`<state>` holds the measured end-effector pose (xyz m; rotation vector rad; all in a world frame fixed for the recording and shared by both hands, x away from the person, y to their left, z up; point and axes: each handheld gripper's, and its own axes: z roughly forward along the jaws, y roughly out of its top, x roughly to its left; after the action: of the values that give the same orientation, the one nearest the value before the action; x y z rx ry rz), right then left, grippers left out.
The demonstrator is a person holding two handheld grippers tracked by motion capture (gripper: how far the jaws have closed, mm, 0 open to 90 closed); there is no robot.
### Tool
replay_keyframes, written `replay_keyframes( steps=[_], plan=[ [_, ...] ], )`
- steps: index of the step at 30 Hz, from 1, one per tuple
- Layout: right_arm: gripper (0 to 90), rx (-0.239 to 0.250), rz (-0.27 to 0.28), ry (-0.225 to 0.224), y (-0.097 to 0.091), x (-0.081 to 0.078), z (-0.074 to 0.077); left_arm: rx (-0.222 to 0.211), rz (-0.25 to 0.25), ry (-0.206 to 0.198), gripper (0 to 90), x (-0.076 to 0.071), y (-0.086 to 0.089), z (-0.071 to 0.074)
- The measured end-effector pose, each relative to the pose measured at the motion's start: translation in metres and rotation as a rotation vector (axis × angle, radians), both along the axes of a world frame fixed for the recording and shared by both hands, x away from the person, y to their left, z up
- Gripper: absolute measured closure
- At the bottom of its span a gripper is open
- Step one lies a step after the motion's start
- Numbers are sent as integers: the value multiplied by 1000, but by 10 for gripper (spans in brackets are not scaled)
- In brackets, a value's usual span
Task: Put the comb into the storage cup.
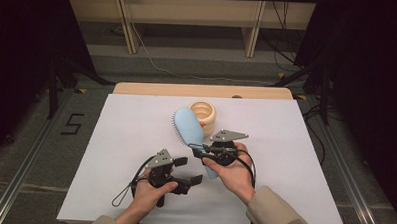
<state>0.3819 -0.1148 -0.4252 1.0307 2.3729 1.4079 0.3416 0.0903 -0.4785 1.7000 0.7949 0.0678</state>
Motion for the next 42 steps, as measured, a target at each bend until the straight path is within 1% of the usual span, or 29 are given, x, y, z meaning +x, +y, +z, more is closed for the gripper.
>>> replay_keyframes(
  steps=[2, 9, 12, 21, 32, 38, 42],
  plan=[
    [701, 1, -1, 4, 1, 0, 0, -4, -3, 6, 98, 1, -4, -1],
    [701, 5, -5, 3, 3, -1, 1, 2, -8, 15, 107, 4, -16, -5],
    [701, 5, -6, 5, 3, -1, 2, -8, -2, 21, 121, 5, -17, -5],
    [701, 2, -5, 9, 3, -1, 0, -18, 17, 30, 151, 8, -23, -6],
    [701, 1, -4, 9, 4, -1, 0, -4, 11, 39, 176, 9, -31, -8],
    [701, 1, -5, 9, 4, -2, 0, -12, 11, 41, 225, 9, -33, -8],
    [701, 2, -4, 10, 5, -2, 0, -16, 7, 41, 228, 9, -34, -9]
  ],
)
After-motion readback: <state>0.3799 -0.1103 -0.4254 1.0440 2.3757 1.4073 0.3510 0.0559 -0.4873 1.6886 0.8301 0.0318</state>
